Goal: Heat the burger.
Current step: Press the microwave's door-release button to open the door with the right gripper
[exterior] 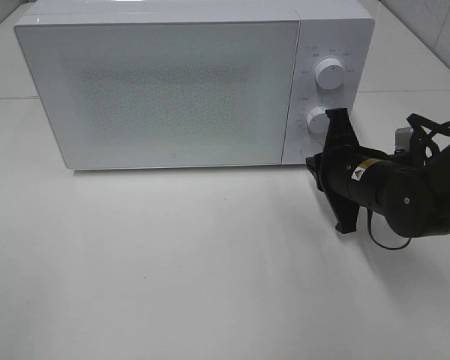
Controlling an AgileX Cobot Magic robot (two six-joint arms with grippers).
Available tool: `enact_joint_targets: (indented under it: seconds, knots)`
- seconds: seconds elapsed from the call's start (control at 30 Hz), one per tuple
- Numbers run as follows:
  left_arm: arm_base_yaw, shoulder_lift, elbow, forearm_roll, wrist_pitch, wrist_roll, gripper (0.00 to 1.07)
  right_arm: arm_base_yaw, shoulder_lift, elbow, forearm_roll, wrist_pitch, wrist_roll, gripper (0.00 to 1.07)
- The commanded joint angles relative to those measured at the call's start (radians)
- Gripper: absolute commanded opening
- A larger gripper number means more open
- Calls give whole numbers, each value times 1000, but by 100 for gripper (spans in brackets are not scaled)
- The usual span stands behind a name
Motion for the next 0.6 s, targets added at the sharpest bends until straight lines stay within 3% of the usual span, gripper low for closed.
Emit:
enact_joint_targets:
  seconds: [0.03, 0.3, 0.6]
  knots:
    - [3, -2, 1, -2, -14, -4, 98, -4, 13, -31, 10, 5, -10, 1]
    - [3, -2, 1, -2, -14, -4, 98, -26, 23, -86, 88, 5, -93, 1]
    - [3, -2, 1, -2, -14, -4, 98, -39, 24, -95, 93, 36, -99, 1]
